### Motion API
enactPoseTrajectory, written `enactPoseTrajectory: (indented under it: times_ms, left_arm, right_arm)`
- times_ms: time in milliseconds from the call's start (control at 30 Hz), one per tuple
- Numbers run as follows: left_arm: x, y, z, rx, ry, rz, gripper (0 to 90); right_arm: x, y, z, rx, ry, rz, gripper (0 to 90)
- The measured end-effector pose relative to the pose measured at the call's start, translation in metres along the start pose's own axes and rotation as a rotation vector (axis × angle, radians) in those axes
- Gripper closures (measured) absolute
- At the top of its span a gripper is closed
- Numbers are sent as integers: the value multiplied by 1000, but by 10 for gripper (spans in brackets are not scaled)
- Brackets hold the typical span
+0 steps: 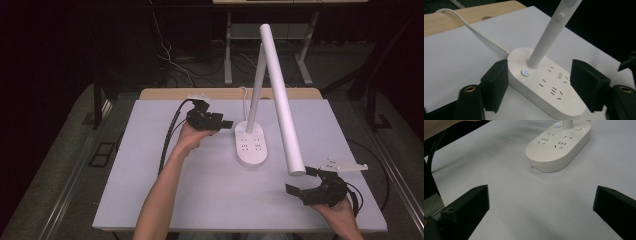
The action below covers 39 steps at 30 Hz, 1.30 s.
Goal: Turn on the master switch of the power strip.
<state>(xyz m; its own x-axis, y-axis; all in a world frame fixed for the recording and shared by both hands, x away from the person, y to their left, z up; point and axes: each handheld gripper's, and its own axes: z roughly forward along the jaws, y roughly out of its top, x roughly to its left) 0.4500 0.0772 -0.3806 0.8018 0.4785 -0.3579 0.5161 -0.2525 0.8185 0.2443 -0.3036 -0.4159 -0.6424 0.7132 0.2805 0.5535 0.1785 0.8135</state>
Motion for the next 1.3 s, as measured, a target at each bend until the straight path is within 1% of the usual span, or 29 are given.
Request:
enactPoseTrajectory:
  times_ms: [100, 200, 333, 367, 500, 567, 600, 667, 767, 1000, 1067, 1300]
  left_arm:
    - [-1, -2, -14, -3, 12, -8, 175]
    - [-3, -5, -27, -8, 38, -15, 105]
    - [-7, -10, -41, 8, 69, -32, 3]
    - [-8, -12, -45, 15, 81, -27, 0]
    - [-15, -22, -60, -14, 112, -45, 0]
    - [-19, -29, -66, -24, 115, -44, 0]
    - [-21, -33, -69, -29, 123, -39, 0]
    - [-23, -38, -74, -37, 130, -40, 0]
    - [-27, -46, -81, -49, 140, -40, 0]
    - [-41, -59, -94, -77, 153, -30, 0]
    - [-44, -63, -96, -77, 156, -18, 0]
    - [-59, -78, -107, -87, 180, -2, 0]
  right_arm:
    - [0, 0, 0, 0, 0, -1, 0]
    - [0, 0, 0, -1, 0, 1, 0]
    - [0, 0, 0, -1, 0, 0, 0]
    - [0, 0, 0, -2, 1, 0, 0]
    - [0, 0, 0, -2, 1, -1, 0]
    - [0, 0, 0, -2, 1, -1, 0]
    - [0, 0, 0, -1, 0, -3, 0]
    - [1, 0, 0, 2, 1, -1, 0]
    - [2, 0, 0, 3, 1, -11, 0]
    - [2, 0, 1, 2, -2, -10, 0]
    - [2, 0, 1, 4, -2, -9, 0]
    - [3, 0, 1, 5, -1, -7, 0]
